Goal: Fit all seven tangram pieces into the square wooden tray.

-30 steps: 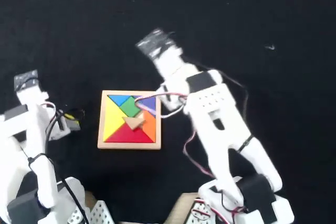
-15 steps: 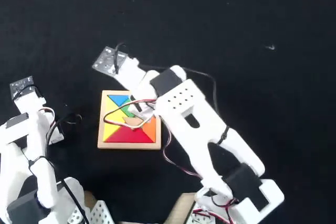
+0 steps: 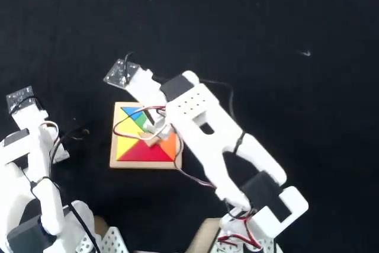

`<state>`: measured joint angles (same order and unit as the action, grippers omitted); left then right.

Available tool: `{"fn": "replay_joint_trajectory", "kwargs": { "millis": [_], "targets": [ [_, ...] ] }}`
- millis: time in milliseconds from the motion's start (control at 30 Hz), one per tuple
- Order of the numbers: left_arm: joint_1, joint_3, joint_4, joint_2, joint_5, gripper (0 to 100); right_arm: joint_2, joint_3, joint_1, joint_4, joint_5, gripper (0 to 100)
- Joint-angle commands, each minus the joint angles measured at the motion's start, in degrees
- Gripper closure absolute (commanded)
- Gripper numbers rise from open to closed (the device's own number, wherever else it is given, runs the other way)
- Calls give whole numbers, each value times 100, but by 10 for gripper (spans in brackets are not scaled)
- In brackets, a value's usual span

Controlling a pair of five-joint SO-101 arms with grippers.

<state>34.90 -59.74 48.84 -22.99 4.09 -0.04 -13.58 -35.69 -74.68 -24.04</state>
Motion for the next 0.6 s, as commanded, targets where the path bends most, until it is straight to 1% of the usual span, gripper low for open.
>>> {"fn": "replay_joint_trajectory", "kwargs": {
  "millis": [0, 133, 233, 333, 400, 467, 567],
  "targets": [
    [13, 57, -132, -149, -53, 970, 4, 321, 193, 0, -70, 988],
    [13, 48, -141, -149, -53, 970, 4, 312, 651, -53, -88, 988],
    [13, 48, -149, -149, -53, 970, 13, 295, 571, -237, -105, 988],
    [4, 48, -149, -149, -53, 970, 22, 277, 114, -413, -448, 988],
    [4, 48, -149, -149, -53, 970, 136, 233, -53, -369, -545, 988],
    [4, 48, -149, -149, -53, 970, 347, 347, 9, -316, -563, 988],
    [4, 48, -149, -149, -53, 970, 673, 690, 360, -378, -492, 988]
  ]
}}
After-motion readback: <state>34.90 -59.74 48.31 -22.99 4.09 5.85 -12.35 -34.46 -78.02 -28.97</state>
